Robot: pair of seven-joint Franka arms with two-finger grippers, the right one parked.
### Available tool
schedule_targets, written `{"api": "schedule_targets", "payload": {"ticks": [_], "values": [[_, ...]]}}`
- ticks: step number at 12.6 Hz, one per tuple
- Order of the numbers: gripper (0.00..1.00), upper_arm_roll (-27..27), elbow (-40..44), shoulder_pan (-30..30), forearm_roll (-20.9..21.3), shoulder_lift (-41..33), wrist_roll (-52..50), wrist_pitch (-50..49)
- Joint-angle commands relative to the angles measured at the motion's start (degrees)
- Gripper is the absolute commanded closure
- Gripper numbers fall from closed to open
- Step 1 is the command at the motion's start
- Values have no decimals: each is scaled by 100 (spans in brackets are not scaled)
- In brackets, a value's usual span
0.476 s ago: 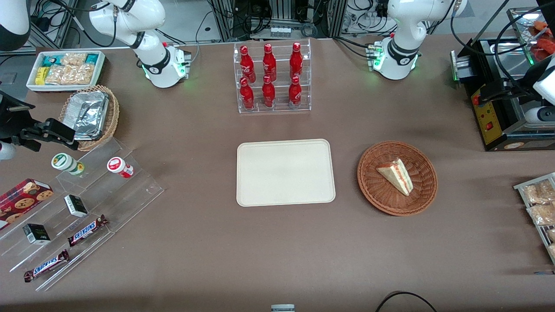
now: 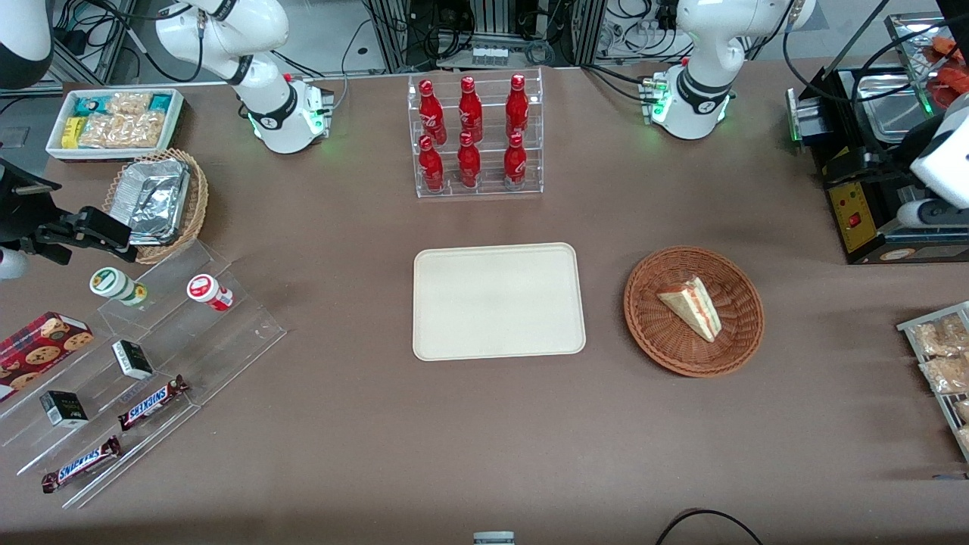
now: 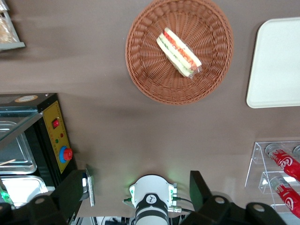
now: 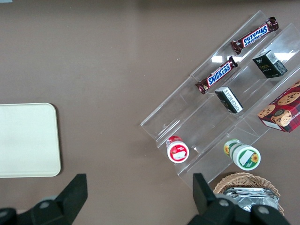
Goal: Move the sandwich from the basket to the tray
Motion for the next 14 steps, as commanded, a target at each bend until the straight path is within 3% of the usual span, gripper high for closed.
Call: {"api": "schedule_targets", "payload": {"ticks": [1,11,14], "values": [[0,-6,-360,-37,-31,25,-110,303],[0,-15,-2934,-511,30,-46,-434,3247],[0,-15,-3498,-660,48,-99,-1468,4136]]}}
